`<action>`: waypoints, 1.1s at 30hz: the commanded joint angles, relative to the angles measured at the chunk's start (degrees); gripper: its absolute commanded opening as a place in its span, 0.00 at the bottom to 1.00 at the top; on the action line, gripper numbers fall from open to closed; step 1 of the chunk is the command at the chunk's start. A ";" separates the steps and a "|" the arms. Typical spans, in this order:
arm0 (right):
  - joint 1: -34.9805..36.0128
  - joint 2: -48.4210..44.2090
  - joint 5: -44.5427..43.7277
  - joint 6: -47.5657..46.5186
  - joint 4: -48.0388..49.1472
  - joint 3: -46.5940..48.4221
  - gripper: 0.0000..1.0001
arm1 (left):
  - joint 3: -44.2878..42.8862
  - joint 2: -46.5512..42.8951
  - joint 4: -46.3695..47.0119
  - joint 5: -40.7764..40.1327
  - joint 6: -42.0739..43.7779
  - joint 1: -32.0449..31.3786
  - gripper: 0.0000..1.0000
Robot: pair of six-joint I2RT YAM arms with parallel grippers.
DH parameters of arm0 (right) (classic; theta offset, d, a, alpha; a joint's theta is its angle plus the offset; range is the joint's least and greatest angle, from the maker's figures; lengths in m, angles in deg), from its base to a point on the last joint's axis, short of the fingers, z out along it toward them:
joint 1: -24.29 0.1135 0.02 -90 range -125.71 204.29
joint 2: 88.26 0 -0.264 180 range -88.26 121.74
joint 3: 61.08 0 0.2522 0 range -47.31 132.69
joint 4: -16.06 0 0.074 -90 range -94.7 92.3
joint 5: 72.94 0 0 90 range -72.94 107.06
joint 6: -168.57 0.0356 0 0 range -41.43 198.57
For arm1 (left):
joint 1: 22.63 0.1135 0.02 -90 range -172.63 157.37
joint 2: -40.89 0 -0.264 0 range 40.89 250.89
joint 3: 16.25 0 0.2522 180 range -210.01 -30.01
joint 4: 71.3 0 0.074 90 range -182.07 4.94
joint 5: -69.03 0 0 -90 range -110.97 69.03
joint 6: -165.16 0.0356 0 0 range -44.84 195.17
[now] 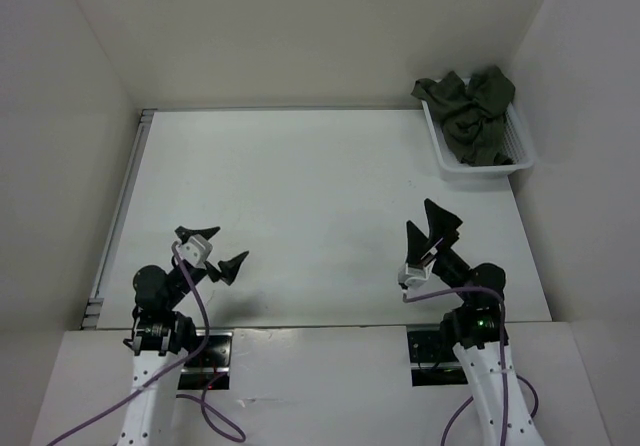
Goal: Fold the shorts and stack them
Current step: Grab the shorts from the pile
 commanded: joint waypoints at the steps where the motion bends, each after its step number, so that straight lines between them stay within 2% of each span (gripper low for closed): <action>1: 0.24 11.72 -0.94 4.31 12.40 8.04 0.99 | -6.21 3.67 13.53 -0.80 0.30 -0.83 0.99; 2: 0.24 17.10 -2.69 7.74 11.45 15.55 0.99 | -7.61 5.95 13.53 -1.59 0.30 -0.84 0.99; 3: 0.24 22.99 -8.45 12.30 10.48 20.24 0.99 | -9.28 12.24 13.53 -2.64 0.30 -1.44 0.99; 4: 0.24 36.27 -12.60 23.05 9.08 31.25 0.99 | -14.26 15.95 11.97 -3.17 0.30 -1.97 0.99; 5: 0.24 43.45 -17.43 28.21 4.54 37.45 0.99 | -17.87 24.69 10.30 -3.18 0.30 -1.98 0.99; 6: 0.24 50.48 -23.13 33.22 1.88 43.60 0.99 | -22.00 29.39 5.06 -4.31 0.30 -2.67 0.99; 7: 0.24 63.87 -35.37 42.93 -0.32 54.89 0.99 | -26.22 34.14 2.31 -5.19 0.30 -3.64 0.99; 8: -2.72 68.70 -38.54 45.89 -3.65 59.00 0.99 | -35.13 43.93 -3.72 -6.76 0.30 -4.17 0.99; 9: -4.57 72.40 -37.26 47.40 -5.59 65.48 1.00 | -39.75 48.55 -7.09 -7.48 0.30 -4.78 0.99; 11: -7.74 81.87 -36.37 52.83 -12.16 71.67 1.00 | -47.41 60.65 -13.33 -9.32 0.30 -4.79 0.99; 12: -9.15 85.41 -36.37 55.56 -14.73 75.10 1.00 | -52.75 63.86 -14.58 -10.29 0.30 -4.79 0.99; 13: -11.77 89.02 -36.98 58.46 -17.63 83.05 1.00 | -54.54 66.24 -15.55 -10.30 0.30 -4.79 0.99; 14: -13.28 96.80 -37.68 65.37 -20.79 87.22 1.00 | -55.60 69.22 -15.56 -10.30 0.30 -4.79 0.99; 15: -14.86 100.61 -37.69 69.26 -27.26 95.70 1.00 | -55.62 69.95 -15.56 -9.69 0.30 -4.79 0.99; 16: -18.01 104.39 -37.69 72.78 -30.54 99.61 1.00 | -56.22 70.56 -15.56 -9.68 0.30 -5.31 0.99; 17: -19.34 107.83 -35.17 76.91 -32.66 101.48 1.00 | -56.23 72.05 -15.56 -9.07 0.30 -5.32 0.99; 18: -19.97 110.30 -35.14 76.95 -31.20 100.89 0.99 | -56.93 72.85 -15.56 -8.54 0.30 -5.84 0.99; 24: -20.58 117.60 -42.95 76.42 -29.34 100.88 0.99 | -57.98 76.98 -16.09 -8.01 0.30 -6.37 0.99; 29: -20.59 121.39 -47.52 76.95 -28.82 100.27 0.99 | -59.13 79.62 -19.07 -1.26 0.30 -6.90 0.99; 33: -20.59 124.11 -51.13 78.00 -28.29 97.99 0.99 | -58.52 81.64 -19.07 -0.72 0.30 -7.43 0.99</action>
